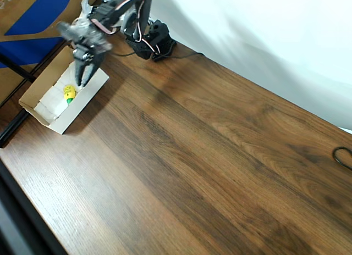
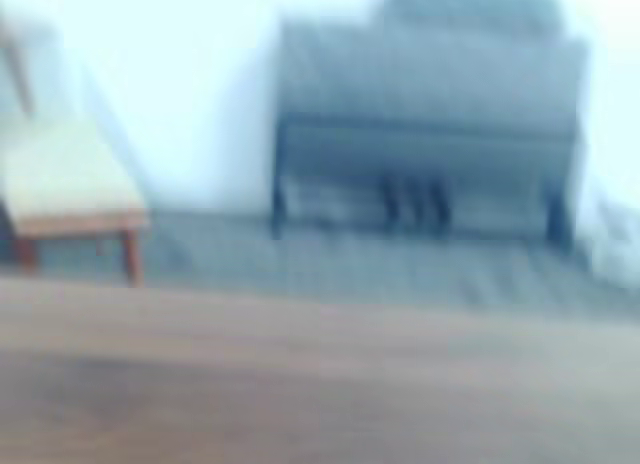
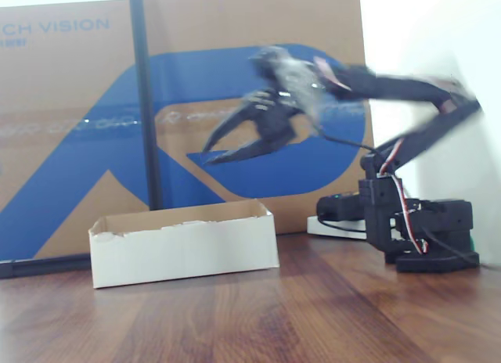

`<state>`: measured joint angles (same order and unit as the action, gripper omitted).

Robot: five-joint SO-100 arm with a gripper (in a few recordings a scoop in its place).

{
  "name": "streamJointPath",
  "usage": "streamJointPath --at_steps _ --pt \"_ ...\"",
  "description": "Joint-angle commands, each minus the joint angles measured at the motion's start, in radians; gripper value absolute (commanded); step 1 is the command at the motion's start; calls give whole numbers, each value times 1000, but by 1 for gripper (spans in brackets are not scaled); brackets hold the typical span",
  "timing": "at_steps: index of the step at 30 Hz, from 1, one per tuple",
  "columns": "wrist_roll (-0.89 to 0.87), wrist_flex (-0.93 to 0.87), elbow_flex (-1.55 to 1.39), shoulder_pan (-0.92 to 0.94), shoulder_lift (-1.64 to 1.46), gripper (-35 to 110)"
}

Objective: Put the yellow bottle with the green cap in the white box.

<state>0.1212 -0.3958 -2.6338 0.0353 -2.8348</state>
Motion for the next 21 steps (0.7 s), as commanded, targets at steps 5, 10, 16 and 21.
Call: streamJointPath --at_steps 5,10,16,21 --pt "80 -67 -284 -58 -551 5" --pt "86 -114 -434 -64 -733 2" --pt "48 -120 -506 -61 -733 0" --pt "17 -304 -522 -46 -736 0"
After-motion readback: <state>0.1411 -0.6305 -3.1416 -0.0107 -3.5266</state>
